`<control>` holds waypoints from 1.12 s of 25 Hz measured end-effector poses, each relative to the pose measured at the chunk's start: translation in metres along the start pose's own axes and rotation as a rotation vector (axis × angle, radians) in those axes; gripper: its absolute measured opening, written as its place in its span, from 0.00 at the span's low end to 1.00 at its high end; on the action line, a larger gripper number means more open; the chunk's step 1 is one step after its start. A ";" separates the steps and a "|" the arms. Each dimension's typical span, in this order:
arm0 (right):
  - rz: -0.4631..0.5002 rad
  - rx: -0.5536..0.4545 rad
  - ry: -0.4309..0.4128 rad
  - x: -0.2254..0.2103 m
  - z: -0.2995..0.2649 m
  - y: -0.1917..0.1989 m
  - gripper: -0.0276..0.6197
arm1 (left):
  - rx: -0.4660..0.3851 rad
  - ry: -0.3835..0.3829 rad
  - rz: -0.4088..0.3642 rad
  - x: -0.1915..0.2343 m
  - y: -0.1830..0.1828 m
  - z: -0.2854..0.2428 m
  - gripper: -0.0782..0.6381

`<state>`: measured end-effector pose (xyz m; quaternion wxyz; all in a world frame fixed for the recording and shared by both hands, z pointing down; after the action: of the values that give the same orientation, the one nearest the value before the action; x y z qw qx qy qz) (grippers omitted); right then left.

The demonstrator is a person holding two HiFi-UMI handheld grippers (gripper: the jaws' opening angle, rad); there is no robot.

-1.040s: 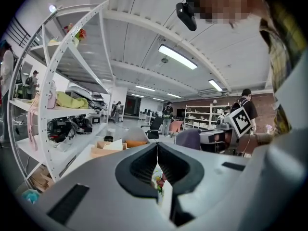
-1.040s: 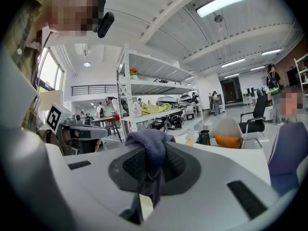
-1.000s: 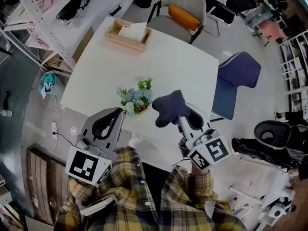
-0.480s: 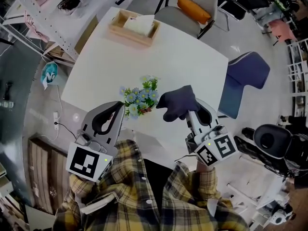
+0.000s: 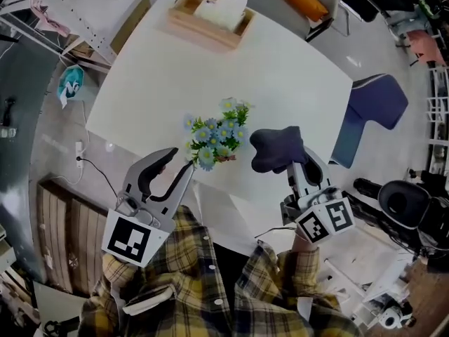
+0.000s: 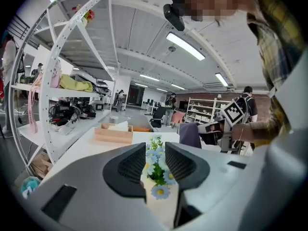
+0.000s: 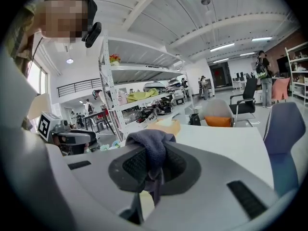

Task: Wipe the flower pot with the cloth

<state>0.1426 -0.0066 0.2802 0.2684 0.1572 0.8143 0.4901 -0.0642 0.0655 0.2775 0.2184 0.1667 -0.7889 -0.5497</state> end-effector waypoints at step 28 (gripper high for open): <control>-0.154 0.114 -0.005 -0.022 -0.070 0.101 0.08 | 0.133 0.199 -0.165 0.004 0.139 -0.092 0.75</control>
<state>0.1186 -0.0204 0.4022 0.2978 0.1103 0.8498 0.4207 -0.0220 0.0378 0.4360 0.2382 0.2987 -0.7816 -0.4931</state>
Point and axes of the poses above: the fingertips, and each gripper's own axes: z backward along the fingers, x to its left, y out of its underside, the point moved 1 cm from there along z, backward along the fingers, and after that the axes turned 4 degrees about -z, right-handed, at the moved point
